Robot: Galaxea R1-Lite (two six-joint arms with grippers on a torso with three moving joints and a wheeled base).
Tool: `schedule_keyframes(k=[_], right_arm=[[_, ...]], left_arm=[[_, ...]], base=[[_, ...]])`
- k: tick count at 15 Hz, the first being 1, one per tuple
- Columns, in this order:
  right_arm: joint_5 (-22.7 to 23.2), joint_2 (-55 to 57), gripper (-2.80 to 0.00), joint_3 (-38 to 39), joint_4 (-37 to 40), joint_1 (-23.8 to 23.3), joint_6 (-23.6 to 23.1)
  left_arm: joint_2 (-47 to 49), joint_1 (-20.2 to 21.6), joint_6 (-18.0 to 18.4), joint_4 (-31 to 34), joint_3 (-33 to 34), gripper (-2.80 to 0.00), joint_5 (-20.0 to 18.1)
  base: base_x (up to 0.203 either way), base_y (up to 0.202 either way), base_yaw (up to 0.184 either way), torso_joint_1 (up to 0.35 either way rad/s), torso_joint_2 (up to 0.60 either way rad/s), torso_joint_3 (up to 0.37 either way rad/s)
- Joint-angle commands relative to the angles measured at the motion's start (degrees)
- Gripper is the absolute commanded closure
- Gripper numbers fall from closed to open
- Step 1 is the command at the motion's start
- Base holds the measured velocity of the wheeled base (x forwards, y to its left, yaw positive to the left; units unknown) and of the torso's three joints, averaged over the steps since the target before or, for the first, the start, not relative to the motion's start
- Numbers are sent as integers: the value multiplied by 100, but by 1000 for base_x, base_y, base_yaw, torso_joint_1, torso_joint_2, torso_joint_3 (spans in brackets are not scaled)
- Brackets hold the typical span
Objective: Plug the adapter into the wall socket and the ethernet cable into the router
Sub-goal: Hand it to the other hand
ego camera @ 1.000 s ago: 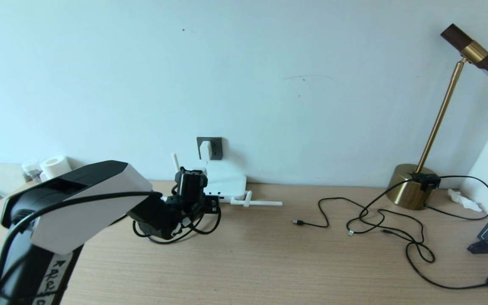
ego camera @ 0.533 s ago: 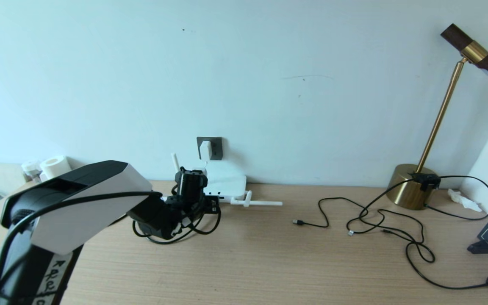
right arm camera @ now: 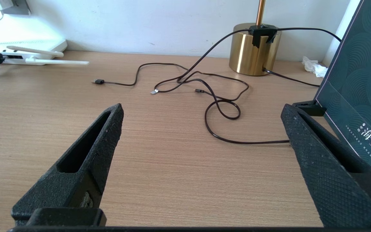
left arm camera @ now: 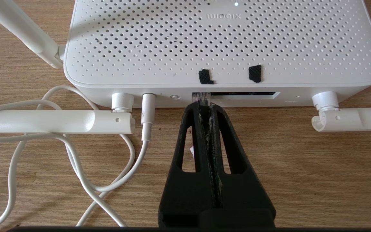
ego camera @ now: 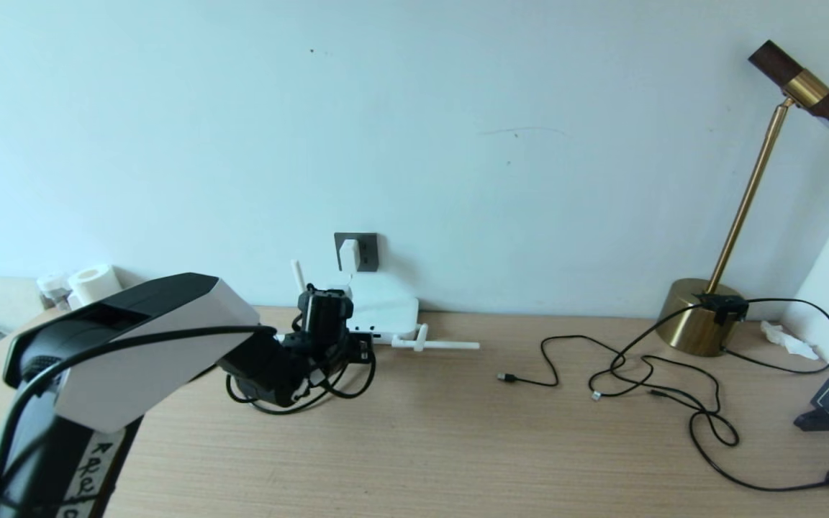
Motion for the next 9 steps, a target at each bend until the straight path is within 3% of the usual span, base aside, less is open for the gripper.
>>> schedule_keyframes(k=[1, 9], right_arm=[[1, 9, -280, 70, -1, 2, -3], [1, 9, -280, 70, -1, 2, -3]], left_arm=[[2, 1, -5, 34, -49, 0, 7], [23, 1, -5, 208, -224, 0, 7]], base=[[0, 0, 0, 0, 0, 0], [0, 0, 0, 0, 0, 0]])
